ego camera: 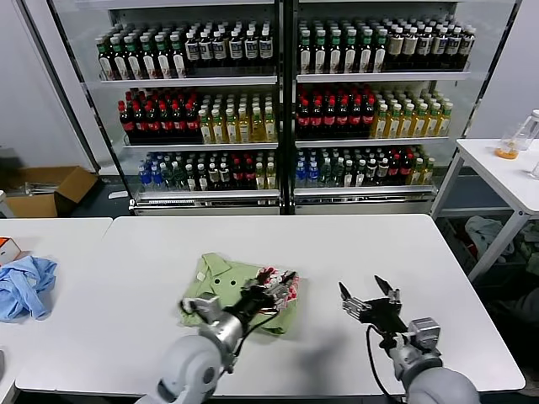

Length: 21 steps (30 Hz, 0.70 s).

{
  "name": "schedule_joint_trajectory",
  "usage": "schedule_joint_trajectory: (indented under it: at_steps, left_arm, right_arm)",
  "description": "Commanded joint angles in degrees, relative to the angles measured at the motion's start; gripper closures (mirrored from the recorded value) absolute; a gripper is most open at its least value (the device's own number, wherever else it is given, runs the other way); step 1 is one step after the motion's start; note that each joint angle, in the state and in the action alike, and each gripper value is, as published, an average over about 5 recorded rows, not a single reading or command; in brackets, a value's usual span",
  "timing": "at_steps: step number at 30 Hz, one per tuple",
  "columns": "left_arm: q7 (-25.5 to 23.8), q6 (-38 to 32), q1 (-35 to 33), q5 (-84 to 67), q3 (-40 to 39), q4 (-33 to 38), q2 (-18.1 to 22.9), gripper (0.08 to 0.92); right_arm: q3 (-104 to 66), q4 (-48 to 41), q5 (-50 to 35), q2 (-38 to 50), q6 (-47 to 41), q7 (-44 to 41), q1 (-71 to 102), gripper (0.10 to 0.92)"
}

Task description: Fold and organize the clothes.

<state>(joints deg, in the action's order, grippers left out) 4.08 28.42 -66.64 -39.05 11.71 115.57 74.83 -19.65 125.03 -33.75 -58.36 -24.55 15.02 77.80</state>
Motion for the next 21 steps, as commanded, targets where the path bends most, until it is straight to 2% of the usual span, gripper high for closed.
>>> schedule_joint_trajectory:
  at_steps: [1, 4, 7, 17, 21]
  left_arm:
    - [1.29, -6.32, -16.23, -1.25, 23.34, 11.50, -5.99, 0.305]
    - [1.79, -7.19, -19.36, -0.53, 26.35, 12.17, -6.26, 0.227]
    - [2.07, -7.58, -20.82, 0.50, 27.11, 12.70, -5.77, 0.186]
    - [2.42, -7.66, -20.85, 2.99, 25.79, 12.28, -4.68, 0.177]
    - [2.44, -7.63, -20.89, 3.37, 25.37, 12.07, -4.52, 0.177]
  right_arm:
    - [18.81, -13.19, -2.07, -11.05, -0.50, 4.33, -15.11, 0.203]
    - [22.09, -17.37, -2.04, -13.94, -0.80, 6.57, -17.59, 0.203]
    - [23.34, -19.94, -1.87, -15.68, -1.41, 8.81, -18.91, 0.203]
    - [24.61, -23.32, -2.45, -17.69, -3.07, 13.90, -20.86, 0.203]
    - [24.25, -23.38, -3.48, -17.59, -3.49, 14.95, -20.69, 0.268]
